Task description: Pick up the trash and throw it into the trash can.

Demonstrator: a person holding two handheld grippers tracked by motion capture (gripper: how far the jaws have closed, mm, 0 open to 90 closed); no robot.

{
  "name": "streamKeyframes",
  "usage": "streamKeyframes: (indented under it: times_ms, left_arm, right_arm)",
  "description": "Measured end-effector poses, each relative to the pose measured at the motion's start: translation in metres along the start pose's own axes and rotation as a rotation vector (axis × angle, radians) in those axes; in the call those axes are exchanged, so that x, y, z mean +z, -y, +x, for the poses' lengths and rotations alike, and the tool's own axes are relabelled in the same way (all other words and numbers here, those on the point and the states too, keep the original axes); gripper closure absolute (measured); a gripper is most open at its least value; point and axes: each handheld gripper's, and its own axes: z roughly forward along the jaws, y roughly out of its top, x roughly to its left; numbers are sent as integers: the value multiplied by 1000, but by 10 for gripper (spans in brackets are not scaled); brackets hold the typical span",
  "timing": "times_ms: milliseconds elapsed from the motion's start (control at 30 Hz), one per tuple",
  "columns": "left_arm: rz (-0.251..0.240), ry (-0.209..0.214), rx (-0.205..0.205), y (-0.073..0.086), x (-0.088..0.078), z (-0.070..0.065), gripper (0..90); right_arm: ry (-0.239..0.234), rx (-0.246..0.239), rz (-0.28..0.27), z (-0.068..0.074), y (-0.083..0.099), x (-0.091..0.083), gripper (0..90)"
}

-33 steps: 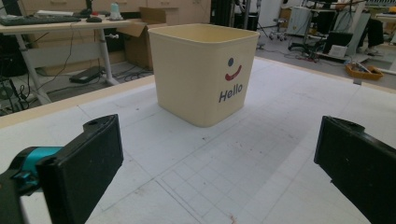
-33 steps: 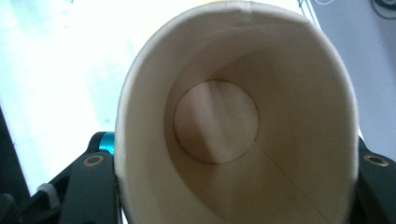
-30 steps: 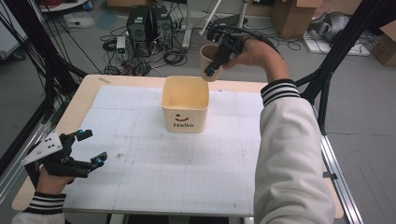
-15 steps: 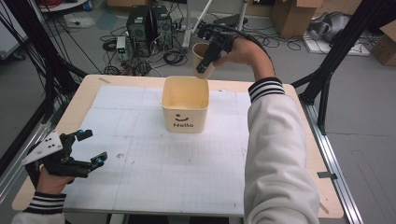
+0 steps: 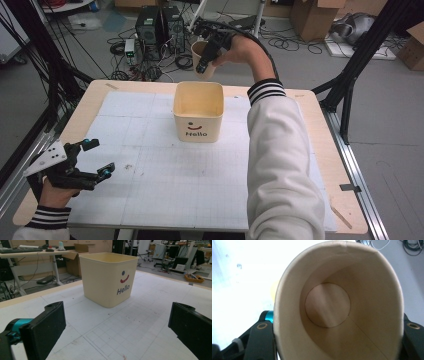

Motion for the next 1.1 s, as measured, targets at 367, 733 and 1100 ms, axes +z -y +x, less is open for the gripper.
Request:
streamKeyframes:
  times_ms: [367, 733, 1100]
  left_arm:
    - [-3, -2, 0, 0, 0, 0, 18]
    - [0, -6, 2, -1, 0, -1, 17]
    - [6, -14, 2, -1, 0, -1, 17]
  right_arm:
    - [25, 28, 11, -1, -3, 11, 343]
    - [14, 23, 24, 3, -1, 30, 343]
    - [-7, 50, 61, 3, 10, 61, 343]
